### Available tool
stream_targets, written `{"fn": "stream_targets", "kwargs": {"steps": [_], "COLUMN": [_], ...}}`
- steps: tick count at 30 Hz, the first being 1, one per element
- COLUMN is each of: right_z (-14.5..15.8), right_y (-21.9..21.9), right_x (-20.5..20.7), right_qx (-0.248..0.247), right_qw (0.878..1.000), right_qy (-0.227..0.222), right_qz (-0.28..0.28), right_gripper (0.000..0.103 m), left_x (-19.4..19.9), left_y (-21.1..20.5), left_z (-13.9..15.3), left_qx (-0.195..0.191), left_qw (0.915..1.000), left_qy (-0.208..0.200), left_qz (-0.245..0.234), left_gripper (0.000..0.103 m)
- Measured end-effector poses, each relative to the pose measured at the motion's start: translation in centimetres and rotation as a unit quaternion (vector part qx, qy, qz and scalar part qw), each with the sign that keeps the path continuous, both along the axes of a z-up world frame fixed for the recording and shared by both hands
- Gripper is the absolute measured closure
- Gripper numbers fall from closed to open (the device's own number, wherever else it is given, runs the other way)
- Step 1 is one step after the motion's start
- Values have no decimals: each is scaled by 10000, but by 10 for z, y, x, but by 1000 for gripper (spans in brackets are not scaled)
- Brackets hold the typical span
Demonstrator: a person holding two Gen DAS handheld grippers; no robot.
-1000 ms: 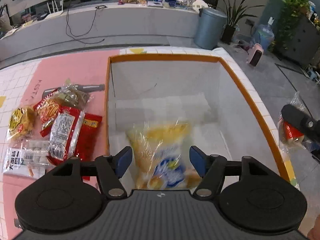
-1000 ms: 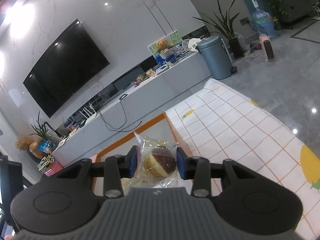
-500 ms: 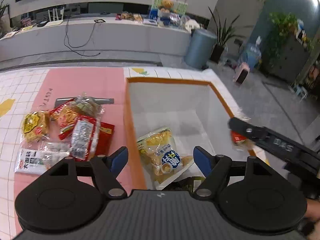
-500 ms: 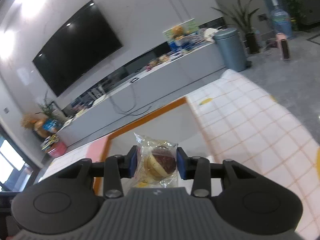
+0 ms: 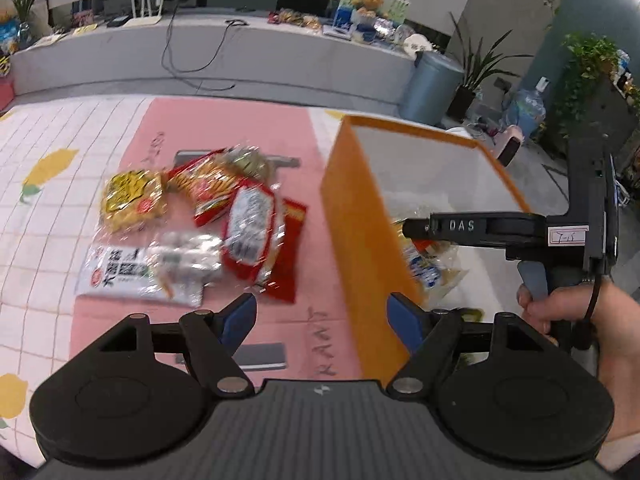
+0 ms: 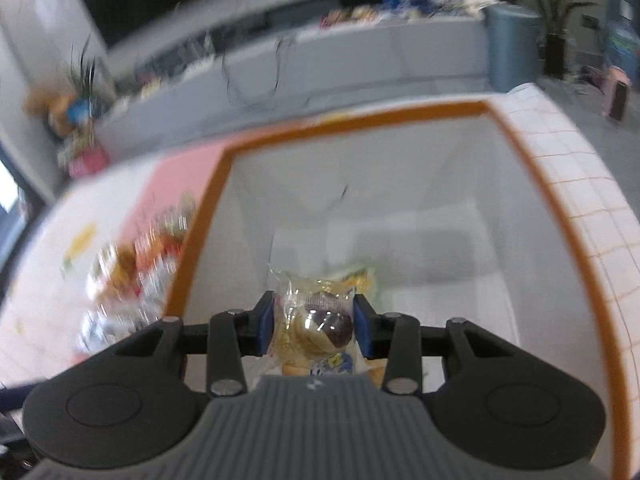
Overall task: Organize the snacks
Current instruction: 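Lower the bun bag into the box and open the right tool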
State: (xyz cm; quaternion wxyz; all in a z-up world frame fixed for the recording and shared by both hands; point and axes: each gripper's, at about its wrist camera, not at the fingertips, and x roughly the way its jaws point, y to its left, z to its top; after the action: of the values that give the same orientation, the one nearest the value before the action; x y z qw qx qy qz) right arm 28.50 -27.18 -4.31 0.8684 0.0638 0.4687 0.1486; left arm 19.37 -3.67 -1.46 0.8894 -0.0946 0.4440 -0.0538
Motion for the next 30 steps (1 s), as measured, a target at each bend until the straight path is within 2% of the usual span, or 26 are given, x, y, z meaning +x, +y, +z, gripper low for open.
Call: {"fn": "stream_targets", "kwargs": {"steps": [3, 7, 11, 16, 18, 21, 24, 25, 27, 28, 30], "right_z": [-7, -10, -18, -19, -19, -17, -13, -10, -2, 2, 8], "right_y": [8, 4, 9, 21, 23, 19, 13, 11, 8, 6, 3], "right_x": [3, 7, 16, 18, 17, 17, 18, 18, 14, 13, 9], "right_qx": [-383, -425, -657, -928, -908, -592, -367, -335, -429, -397, -574], "right_qw": [9992, 9989, 9965, 9938, 9936, 9955, 9964, 9965, 9971, 9976, 9976], "right_qy": [101, 195, 522, 527, 519, 558, 680, 691, 559, 482, 277], "right_qz": [-21, -54, 58, 325, 421, 483, 349, 337, 303, 303, 278], "right_gripper": [64, 64, 63, 63, 63, 62, 49, 36, 24, 9, 6], "left_x": [3, 3, 2, 2, 1, 0, 0, 1, 2, 2, 3], "left_y": [10, 15, 13, 15, 16, 16, 17, 18, 19, 19, 19], "left_z": [-6, -14, -17, -17, -16, -14, -14, -15, -16, -17, -18], "left_qx": [-79, -156, -161, -118, -118, -120, -129, -140, -154, -163, -144], "left_qw": [9999, 9997, 9997, 9997, 9997, 9997, 9996, 9996, 9994, 9993, 9992], "left_qy": [78, 170, 195, 217, 196, 205, 230, 251, 296, 318, 365], "left_qz": [126, 115, 32, 56, 69, 65, 57, 68, 92, 99, 87], "left_gripper": [16, 16, 16, 16, 16, 16, 16, 16, 16, 16, 16]}}
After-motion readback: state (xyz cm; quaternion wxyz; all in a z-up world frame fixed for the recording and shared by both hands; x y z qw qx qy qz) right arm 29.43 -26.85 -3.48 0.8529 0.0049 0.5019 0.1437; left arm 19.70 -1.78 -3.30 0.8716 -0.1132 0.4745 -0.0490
